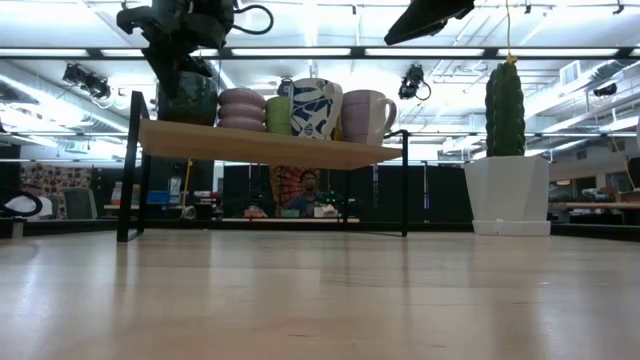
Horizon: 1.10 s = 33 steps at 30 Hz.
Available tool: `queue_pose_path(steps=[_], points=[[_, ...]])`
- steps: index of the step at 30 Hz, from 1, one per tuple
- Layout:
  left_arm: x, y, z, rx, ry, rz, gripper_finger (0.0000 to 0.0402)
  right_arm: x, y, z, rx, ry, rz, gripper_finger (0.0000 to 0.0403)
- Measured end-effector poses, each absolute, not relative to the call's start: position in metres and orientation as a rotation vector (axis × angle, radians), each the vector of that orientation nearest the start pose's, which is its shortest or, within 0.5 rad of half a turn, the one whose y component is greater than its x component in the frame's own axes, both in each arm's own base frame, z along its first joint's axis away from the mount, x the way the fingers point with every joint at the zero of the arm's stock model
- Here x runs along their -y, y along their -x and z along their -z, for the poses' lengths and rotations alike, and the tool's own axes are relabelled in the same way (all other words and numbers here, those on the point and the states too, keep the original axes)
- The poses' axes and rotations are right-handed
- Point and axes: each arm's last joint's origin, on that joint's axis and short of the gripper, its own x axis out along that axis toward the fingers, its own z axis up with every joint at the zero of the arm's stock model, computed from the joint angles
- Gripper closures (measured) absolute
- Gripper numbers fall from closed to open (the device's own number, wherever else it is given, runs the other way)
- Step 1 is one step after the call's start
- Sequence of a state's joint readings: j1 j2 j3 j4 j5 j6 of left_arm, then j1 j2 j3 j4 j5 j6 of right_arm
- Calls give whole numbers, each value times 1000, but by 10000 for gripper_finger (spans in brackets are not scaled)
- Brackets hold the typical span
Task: Place coffee mugs
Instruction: Put the dark green mug on the shelf, then put the blue mug on the shelf
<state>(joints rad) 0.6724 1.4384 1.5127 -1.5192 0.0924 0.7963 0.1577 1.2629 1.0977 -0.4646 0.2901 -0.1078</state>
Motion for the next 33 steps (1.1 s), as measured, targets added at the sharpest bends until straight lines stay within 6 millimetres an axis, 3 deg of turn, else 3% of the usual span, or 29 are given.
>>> queue_pose_path(steps=[12,19,33], points=[[-145,-189,-347,-1422,-110,54,269,-34,-267,-318,-620,244,95,252],[-138,-191,-349,-1413,-117,59,243,-34,-268,-319,-601,246,95,252],[-133,-186,-398,-1249,-70,-132,239,-34,-268,-319,-602,259,92,252]])
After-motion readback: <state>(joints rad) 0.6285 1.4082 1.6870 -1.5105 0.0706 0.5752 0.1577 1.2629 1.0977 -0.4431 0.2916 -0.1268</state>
